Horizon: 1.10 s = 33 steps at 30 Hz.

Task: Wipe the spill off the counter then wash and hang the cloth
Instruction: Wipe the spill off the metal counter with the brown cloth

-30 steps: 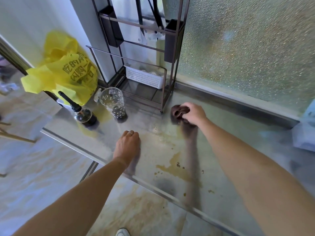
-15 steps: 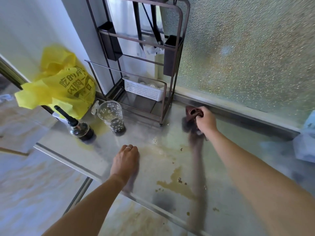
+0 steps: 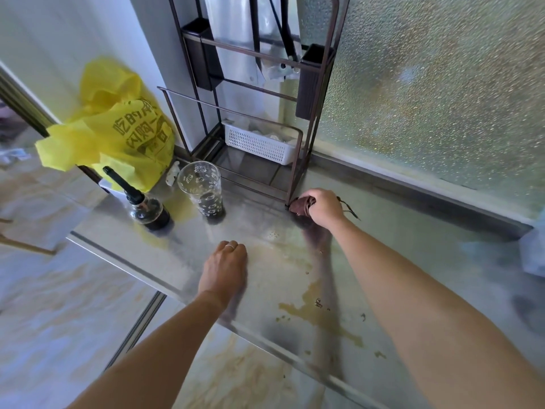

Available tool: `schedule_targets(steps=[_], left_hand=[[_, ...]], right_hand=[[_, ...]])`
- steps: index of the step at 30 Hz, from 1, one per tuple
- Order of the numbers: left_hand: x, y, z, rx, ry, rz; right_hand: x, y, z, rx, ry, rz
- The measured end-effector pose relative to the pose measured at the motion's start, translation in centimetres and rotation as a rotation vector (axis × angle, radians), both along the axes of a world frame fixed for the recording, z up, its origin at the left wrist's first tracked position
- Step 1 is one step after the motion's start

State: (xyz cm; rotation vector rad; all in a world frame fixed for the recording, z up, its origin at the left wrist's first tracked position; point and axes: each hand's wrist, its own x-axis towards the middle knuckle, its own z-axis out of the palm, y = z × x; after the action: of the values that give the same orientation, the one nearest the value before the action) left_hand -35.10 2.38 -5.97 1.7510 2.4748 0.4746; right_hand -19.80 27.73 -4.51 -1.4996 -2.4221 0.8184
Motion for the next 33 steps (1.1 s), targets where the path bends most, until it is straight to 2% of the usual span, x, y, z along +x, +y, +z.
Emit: schedule_targets(steps=[12,18,22,26,29,33], left_hand=[[0.2,0.2,0.4,-0.077,-0.026,0.033],[0.4,0.2,0.5,-0.078,-0.022,0.03],[0.7,-0.1,0.7,-0.093,-0.023,0.036],[0.7,-0.2,0.7,-0.117,-0.039,0.053],[0.8,0.0,1.0,-0.148,-0.056,0.059],[1.6,-1.3,1.3,-0.101,-0.022,0.09]], right_hand=[[3.1,-5.0,0.3,-0.021,-0.052,0.175],[5.5,-8.9,1.7,-0.098,-0.125,0.261],[7.0,-10.3,2.3,-0.223,-0.152,0.261],[8.1,-9.6,3.4,-0.301,-0.017,0.034],[8.5,-8.6,4.1,-0.213,0.122,-0.219],[7.9,-7.7,2.5,-0.113,0.055,-0.356]])
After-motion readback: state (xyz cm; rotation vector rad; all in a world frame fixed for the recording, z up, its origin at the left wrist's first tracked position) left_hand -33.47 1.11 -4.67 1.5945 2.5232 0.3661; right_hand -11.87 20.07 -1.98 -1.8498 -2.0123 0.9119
